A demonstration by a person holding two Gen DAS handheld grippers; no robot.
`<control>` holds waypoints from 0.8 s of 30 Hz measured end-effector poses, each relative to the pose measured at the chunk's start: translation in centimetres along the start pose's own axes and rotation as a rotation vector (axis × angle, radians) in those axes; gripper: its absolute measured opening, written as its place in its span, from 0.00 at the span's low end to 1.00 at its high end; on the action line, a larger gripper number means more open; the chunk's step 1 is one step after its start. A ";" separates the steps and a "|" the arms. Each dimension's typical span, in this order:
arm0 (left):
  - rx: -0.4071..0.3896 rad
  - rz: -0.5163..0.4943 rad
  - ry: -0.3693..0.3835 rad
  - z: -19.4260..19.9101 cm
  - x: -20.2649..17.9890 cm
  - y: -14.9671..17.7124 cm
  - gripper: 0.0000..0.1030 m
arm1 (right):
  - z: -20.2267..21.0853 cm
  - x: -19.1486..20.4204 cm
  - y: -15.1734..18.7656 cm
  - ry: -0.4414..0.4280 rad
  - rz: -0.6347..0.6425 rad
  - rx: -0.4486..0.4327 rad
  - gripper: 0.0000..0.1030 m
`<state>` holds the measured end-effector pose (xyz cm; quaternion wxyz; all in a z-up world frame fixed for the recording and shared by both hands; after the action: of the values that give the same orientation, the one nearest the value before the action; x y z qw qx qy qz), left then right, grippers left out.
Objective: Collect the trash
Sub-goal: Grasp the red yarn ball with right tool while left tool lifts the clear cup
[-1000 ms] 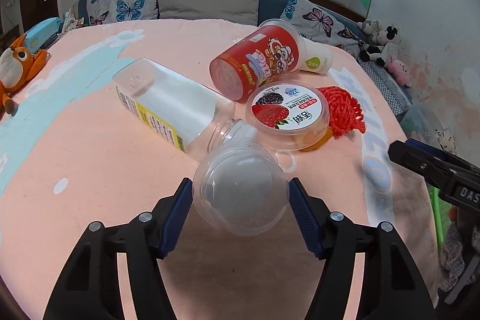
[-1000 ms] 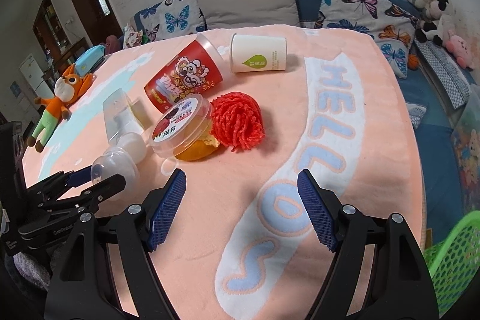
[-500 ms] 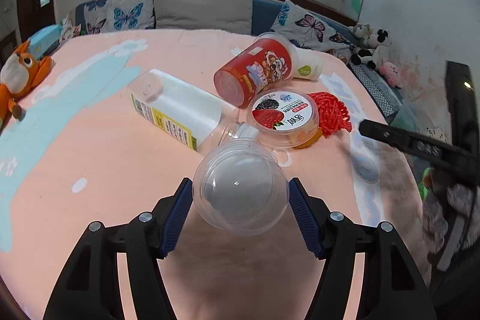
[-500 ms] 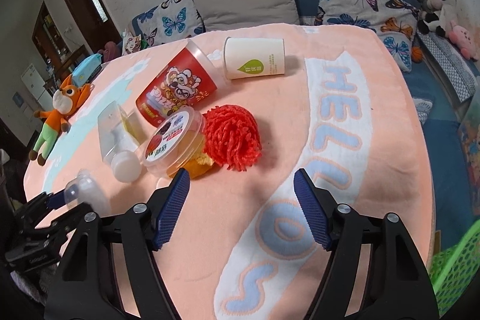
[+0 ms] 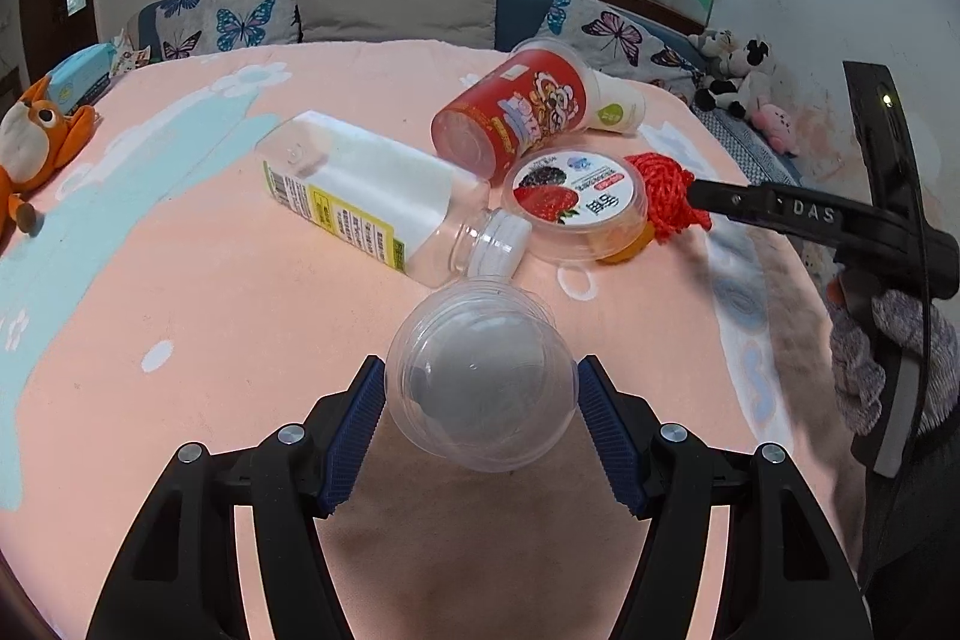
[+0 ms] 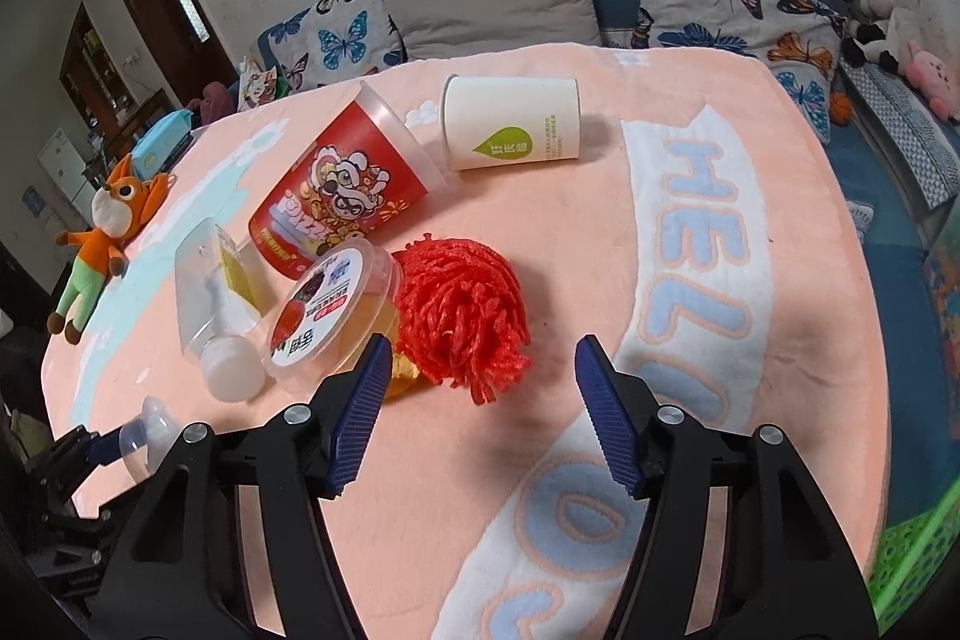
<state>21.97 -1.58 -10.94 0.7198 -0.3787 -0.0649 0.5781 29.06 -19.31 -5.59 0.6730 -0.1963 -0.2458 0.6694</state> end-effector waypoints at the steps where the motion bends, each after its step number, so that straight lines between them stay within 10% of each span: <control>1: 0.003 0.003 0.000 -0.1 0.1 0.1 0.61 | -0.3 0.0 0.0 0.000 0.000 0.003 0.59; 24: -0.006 -0.013 -0.025 0.2 0.1 0.3 0.70 | -2.7 1.6 -0.9 -0.020 0.040 -0.006 0.37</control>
<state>21.68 -1.36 -11.06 0.7218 -0.3730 -0.0781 0.5777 31.32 -17.52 -7.14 0.6563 -0.1966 -0.2503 0.6841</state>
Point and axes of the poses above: each gripper's, at about its wrist camera, not at the fingertips, and z roughly against the way its jaws point, x to its left, y to its underside, the point moved 7 cm from there along -z, roughly the way its jaws point, and after that the axes turned 13 degrees about y, right-handed, at the moved point
